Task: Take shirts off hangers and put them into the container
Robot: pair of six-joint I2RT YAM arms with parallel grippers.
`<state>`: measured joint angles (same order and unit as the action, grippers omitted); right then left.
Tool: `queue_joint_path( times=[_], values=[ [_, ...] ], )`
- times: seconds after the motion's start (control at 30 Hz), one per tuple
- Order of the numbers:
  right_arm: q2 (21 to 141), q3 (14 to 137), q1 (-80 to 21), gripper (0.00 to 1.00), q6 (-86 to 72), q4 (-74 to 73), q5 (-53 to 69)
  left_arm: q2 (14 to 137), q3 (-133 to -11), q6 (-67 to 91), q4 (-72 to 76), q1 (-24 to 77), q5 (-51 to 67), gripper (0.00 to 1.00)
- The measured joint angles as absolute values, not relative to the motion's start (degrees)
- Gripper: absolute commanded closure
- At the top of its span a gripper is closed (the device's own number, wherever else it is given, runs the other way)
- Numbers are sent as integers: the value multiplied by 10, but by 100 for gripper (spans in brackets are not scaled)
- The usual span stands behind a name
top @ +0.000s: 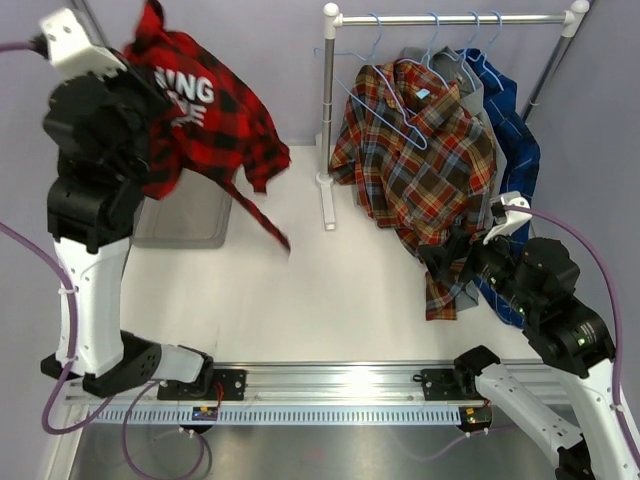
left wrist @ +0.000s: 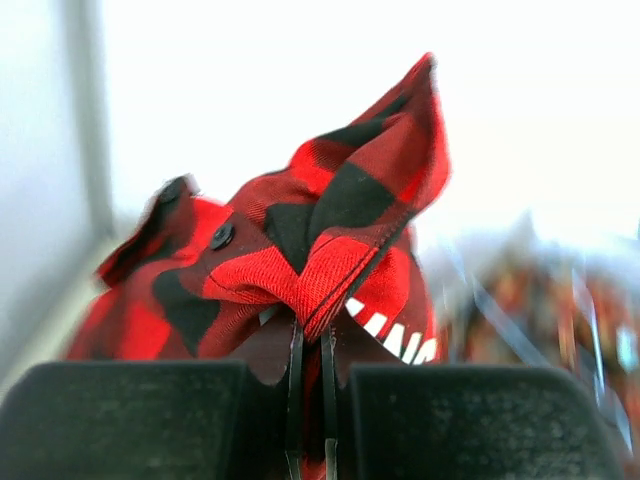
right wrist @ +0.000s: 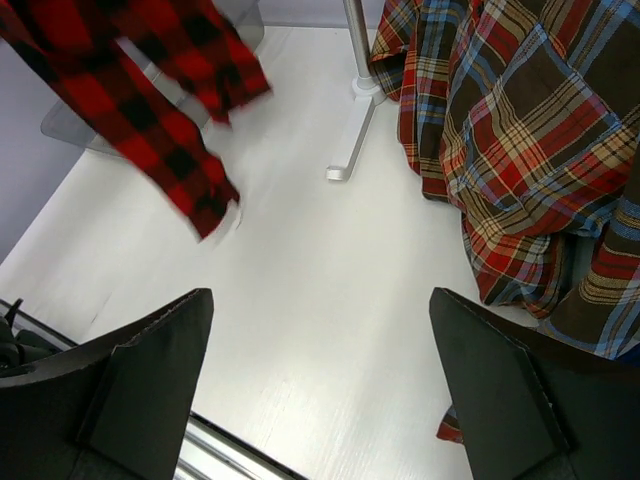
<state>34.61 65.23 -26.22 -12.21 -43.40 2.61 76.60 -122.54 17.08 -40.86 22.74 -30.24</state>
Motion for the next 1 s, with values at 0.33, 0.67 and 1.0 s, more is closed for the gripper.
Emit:
queue_joint_path(
  times=[0.33,0.67,1.0],
  values=[
    [394,652,-262,1,-134,-430,20,877,-1341,138,-362,59,-241,100],
    [430,647,-262,1,-137,-414,20,902,-1204,138,-343,-11,-190,100],
    [437,639,-262,1,-137,-413,20,973,-967,145,-223,-54,-126,100]
  ],
)
